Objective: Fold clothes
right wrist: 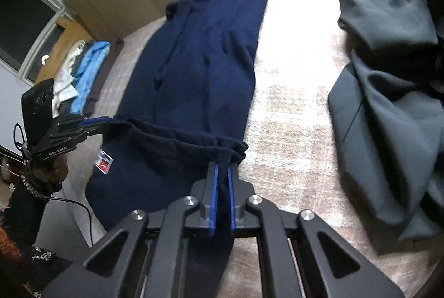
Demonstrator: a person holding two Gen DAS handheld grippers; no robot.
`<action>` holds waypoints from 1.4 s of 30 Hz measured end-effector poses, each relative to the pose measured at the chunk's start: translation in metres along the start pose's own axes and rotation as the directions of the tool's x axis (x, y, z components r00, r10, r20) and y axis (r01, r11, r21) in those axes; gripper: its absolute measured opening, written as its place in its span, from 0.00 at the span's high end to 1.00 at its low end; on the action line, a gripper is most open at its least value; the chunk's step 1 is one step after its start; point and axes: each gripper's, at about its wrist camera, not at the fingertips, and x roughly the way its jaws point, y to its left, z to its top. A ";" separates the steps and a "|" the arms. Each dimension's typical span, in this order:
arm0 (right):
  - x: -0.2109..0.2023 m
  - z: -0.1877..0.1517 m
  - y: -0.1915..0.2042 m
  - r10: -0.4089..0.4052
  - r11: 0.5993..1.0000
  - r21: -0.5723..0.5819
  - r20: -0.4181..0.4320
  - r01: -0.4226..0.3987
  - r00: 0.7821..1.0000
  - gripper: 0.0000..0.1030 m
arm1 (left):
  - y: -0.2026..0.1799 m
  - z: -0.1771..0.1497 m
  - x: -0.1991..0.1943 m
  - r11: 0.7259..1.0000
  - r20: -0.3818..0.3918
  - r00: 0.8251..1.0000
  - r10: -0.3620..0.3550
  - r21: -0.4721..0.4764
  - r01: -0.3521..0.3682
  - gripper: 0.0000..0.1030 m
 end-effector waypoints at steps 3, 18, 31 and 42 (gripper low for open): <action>-0.014 0.003 0.006 0.034 0.999 -0.010 0.039 -0.033 0.999 0.96 | 0.002 0.000 -0.016 1.000 0.022 1.000 -0.019 -0.021 0.019 0.92; 0.014 0.010 0.020 -0.106 0.990 -0.092 0.002 0.106 0.994 0.76 | 0.024 -0.005 -0.015 0.986 -0.005 0.992 0.130 -0.100 -0.130 0.71; 0.036 -0.028 0.050 -0.129 0.981 -0.148 -0.031 0.123 0.991 0.76 | -0.007 -0.043 0.022 0.996 -0.076 0.997 0.028 -0.079 -0.034 0.66; -0.065 0.075 0.049 -0.213 0.965 -0.128 0.120 0.228 0.970 0.76 | 0.063 0.068 -0.079 0.964 0.119 0.957 0.265 -0.067 -0.258 0.57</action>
